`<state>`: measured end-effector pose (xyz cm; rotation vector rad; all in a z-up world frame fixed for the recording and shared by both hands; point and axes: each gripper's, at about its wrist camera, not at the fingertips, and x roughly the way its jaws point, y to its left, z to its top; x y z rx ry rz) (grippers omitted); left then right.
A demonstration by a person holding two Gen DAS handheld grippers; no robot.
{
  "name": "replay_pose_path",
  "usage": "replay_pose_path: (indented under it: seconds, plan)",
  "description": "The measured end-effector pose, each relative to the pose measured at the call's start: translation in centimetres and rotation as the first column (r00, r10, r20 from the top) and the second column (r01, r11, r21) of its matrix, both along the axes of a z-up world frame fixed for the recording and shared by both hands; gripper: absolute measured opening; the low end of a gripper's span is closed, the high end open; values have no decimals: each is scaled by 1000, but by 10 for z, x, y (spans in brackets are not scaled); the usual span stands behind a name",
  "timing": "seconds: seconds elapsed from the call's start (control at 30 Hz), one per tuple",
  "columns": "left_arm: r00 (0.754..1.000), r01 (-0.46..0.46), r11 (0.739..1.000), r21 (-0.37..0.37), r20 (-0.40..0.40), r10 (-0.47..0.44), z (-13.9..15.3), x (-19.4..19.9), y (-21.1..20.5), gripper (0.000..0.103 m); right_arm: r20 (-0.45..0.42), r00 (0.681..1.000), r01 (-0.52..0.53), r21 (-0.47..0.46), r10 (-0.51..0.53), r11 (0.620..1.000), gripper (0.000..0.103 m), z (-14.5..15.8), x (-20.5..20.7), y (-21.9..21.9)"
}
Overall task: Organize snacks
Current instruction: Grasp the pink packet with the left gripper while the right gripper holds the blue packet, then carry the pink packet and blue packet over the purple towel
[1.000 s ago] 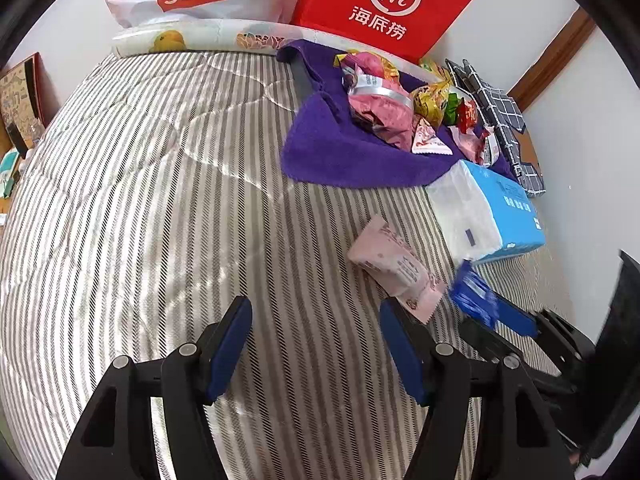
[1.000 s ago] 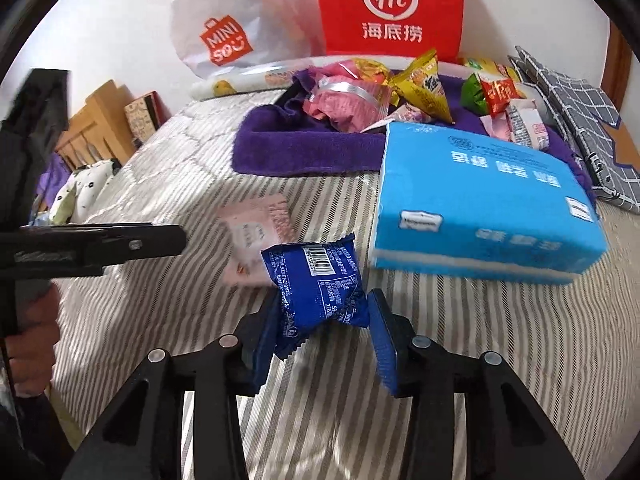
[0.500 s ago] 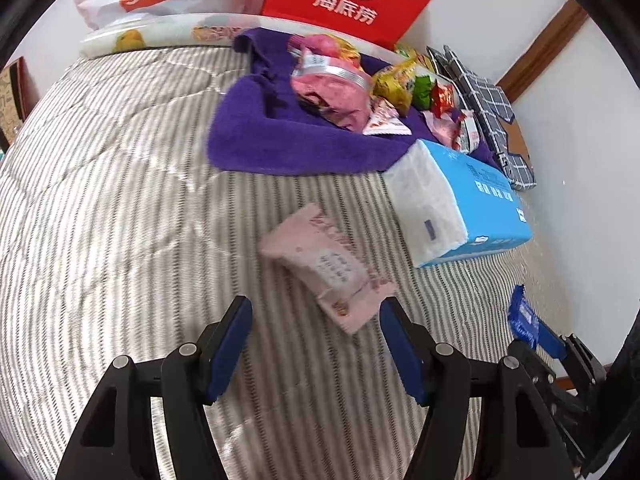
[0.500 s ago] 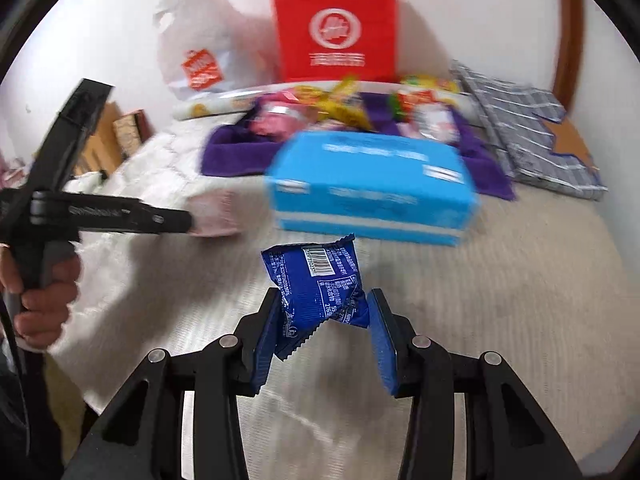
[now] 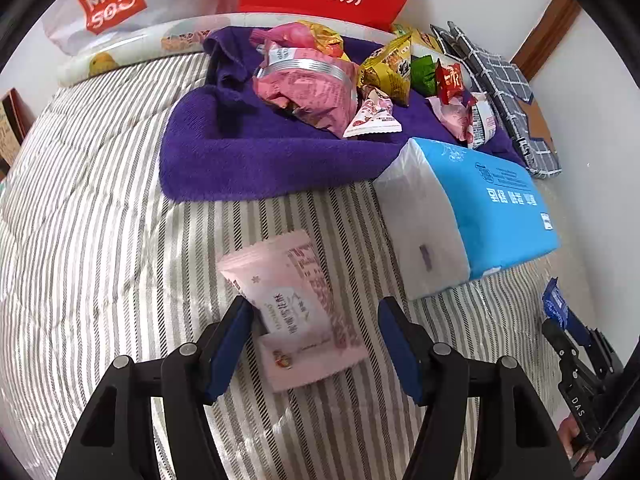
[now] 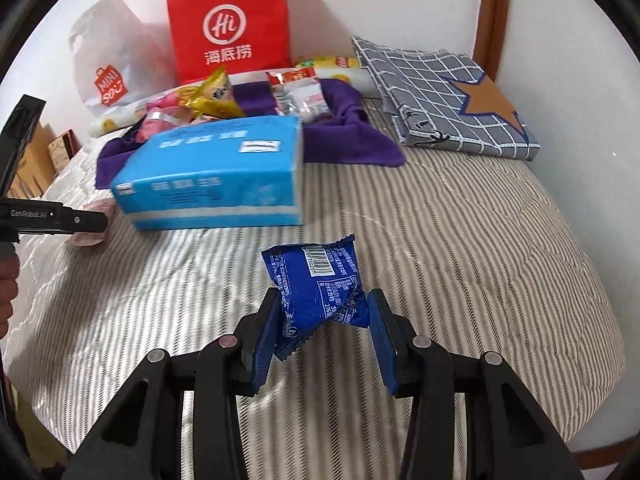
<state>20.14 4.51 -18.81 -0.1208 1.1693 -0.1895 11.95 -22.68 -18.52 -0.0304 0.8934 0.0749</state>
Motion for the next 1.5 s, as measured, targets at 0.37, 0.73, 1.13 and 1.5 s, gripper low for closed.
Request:
replay_pose_path:
  seconds: [0.37, 0.73, 1.13, 1.5]
  plan:
    - [999, 30, 993, 118, 37, -35, -1, 12, -20, 55, -29, 999, -24, 1, 24, 1000, 50, -11, 13, -1]
    - [992, 60, 993, 99, 106, -70, -1, -2, -8, 39, -13, 999, -38, 29, 38, 999, 74, -10, 14, -10]
    - [979, 76, 976, 203, 171, -112, -3, -12, -24, 38, -25, 999, -18, 38, 19, 999, 68, -17, 27, -6]
    - [983, 100, 989, 106, 146, -115, 6, -28, -17, 33, -16, 999, -26, 96, 28, 995, 46, 0, 14, -6]
